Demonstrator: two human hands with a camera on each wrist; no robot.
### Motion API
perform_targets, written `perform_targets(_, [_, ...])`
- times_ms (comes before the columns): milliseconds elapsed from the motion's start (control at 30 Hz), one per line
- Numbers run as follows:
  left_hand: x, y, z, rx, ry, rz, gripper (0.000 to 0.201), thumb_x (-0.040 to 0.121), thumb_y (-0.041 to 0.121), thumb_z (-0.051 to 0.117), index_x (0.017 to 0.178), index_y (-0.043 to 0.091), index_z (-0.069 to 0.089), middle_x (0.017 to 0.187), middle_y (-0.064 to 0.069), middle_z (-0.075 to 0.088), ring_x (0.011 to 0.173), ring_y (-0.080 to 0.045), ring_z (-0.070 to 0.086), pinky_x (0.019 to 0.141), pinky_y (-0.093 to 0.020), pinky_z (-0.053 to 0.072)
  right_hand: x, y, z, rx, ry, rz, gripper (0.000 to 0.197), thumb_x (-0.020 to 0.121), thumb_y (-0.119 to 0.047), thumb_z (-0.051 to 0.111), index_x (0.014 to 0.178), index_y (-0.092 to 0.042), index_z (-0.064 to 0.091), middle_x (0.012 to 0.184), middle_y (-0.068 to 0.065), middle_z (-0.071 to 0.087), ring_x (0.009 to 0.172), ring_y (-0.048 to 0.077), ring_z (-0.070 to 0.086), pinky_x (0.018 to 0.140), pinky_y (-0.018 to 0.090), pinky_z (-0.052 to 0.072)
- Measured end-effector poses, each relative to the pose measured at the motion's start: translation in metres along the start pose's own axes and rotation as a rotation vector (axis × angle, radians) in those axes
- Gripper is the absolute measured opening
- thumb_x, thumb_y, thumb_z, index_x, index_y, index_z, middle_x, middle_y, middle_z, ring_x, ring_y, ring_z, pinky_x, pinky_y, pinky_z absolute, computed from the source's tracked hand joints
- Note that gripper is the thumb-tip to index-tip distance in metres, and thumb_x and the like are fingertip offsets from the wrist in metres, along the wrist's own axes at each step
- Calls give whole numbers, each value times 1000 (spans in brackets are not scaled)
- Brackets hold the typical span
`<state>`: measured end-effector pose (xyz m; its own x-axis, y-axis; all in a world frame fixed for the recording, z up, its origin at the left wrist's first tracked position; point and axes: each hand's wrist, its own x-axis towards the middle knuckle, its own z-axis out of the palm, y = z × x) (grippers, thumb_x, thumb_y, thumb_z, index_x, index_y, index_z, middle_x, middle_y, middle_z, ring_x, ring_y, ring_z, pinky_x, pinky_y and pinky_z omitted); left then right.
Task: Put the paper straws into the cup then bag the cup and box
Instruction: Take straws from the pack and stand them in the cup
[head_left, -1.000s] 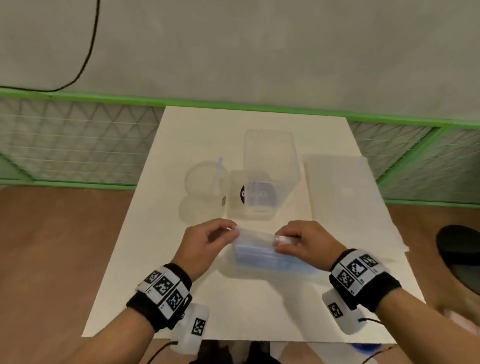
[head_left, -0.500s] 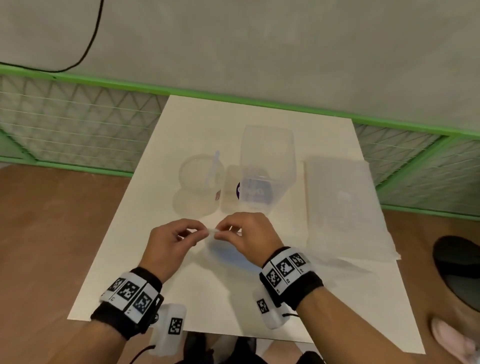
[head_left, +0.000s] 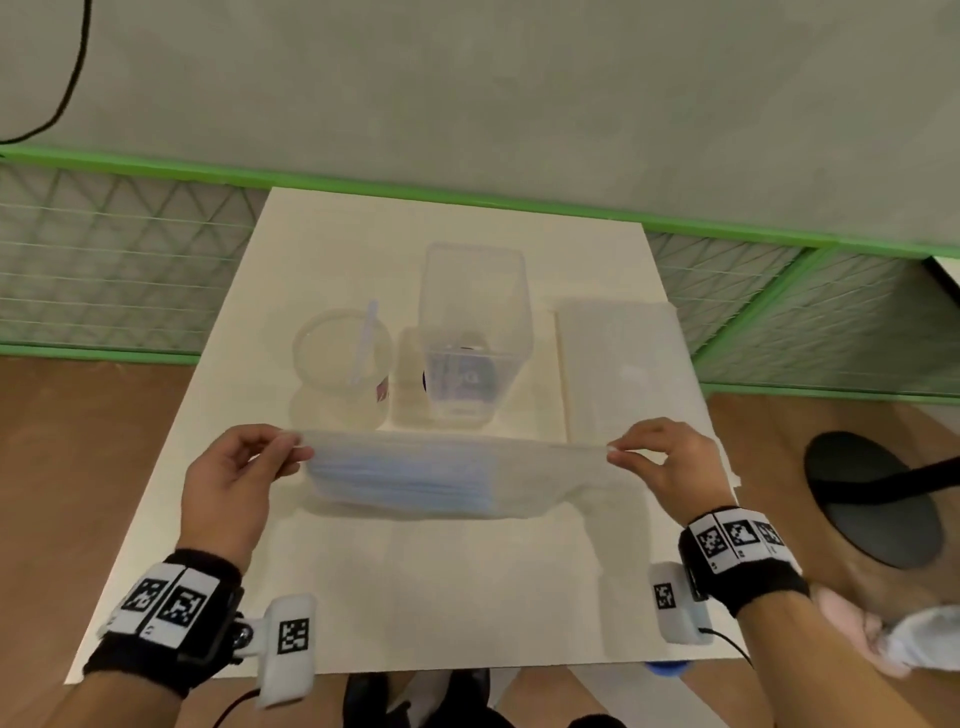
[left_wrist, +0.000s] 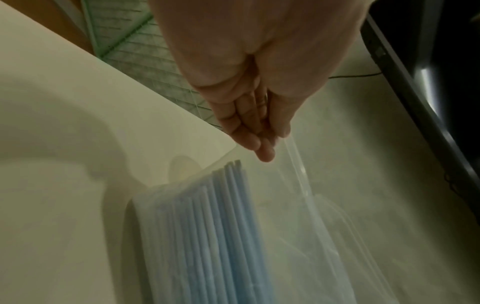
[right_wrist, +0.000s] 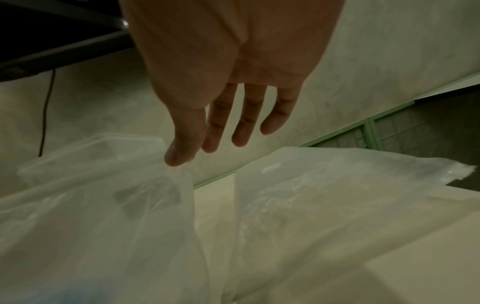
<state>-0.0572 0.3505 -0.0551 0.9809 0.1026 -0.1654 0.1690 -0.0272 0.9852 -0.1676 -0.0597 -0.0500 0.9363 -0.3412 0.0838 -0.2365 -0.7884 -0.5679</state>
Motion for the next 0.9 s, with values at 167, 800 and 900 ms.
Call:
perform_targets(167, [-4,6,8,8,6,-41,15,91,5,65,81,15,63,74,-5,73,85,-30,67,91,-37,54,-5,-10,5,153,-2,15,17,79,-20,80,88,-32,72,101,-16,67,93,3,62,64,18,52])
perform_targets(800, [-18,25,27,658,-240,207,32,78,-2,70,74,20,48,63,2,42,58,-14,40,56,-15,33,-12,-72,48,-204,-405,11,79,74,-11,66,146,-27,36,148,-7,25,118,27,39,92,30,43])
perform_targets(900, [-18,17,23,749,-413,375,56,71,-25,52,57,29,49,76,-1,46,67,-11,47,61,-11,36,-14,-73,55,-325,-320,-3,51,87,-3,56,131,-28,56,140,-3,39,111,24,46,85,34,50])
